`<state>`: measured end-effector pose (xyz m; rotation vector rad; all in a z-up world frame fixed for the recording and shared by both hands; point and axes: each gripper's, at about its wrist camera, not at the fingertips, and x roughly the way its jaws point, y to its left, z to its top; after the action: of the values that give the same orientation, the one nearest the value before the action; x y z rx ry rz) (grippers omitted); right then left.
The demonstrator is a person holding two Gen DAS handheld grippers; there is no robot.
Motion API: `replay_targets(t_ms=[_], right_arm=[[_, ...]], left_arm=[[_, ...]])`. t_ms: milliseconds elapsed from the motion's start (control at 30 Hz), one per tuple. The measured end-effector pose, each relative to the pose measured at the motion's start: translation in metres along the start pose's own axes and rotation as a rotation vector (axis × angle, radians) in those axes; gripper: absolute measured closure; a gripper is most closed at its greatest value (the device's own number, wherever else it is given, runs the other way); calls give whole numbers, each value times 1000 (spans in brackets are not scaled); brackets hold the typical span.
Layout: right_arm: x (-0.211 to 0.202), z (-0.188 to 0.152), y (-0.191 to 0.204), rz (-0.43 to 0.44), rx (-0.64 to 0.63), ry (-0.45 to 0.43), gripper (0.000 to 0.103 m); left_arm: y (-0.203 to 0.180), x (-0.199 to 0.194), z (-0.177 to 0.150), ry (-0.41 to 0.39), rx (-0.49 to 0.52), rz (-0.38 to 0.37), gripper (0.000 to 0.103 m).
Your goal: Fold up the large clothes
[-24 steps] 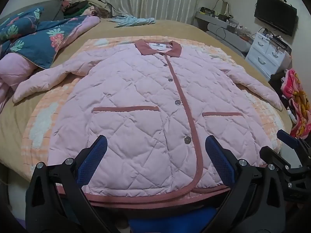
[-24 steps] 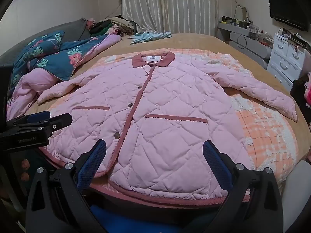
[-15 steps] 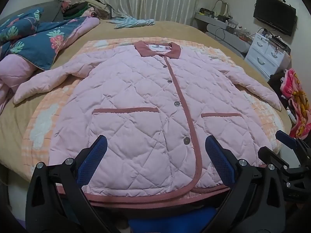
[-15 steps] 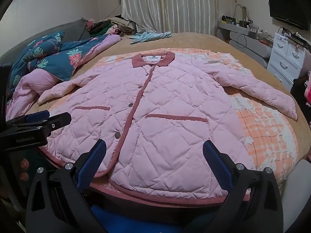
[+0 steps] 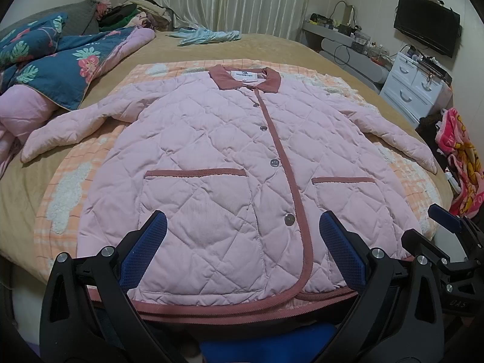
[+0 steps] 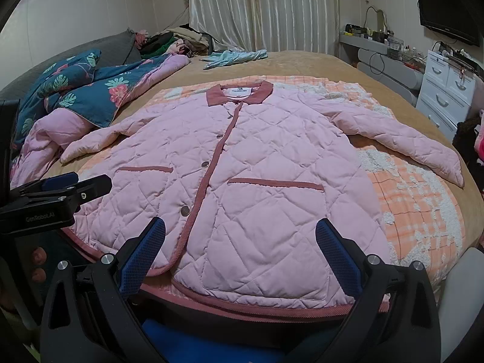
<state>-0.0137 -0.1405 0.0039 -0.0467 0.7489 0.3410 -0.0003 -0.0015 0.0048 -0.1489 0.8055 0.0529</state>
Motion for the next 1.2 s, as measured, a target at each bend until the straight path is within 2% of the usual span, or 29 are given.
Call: replay_targets(t_ms=[400, 467, 1200], right_arm=[[0, 0, 0, 3, 3, -2, 4], [0, 0, 0, 2, 1, -2, 4], [0, -2, 0, 7, 8, 4, 4]], left_arm=[[-5, -4, 7, 1, -2, 1, 8], [1, -1, -1, -3, 0, -1, 8], [1, -3, 0, -4, -4, -6, 8]])
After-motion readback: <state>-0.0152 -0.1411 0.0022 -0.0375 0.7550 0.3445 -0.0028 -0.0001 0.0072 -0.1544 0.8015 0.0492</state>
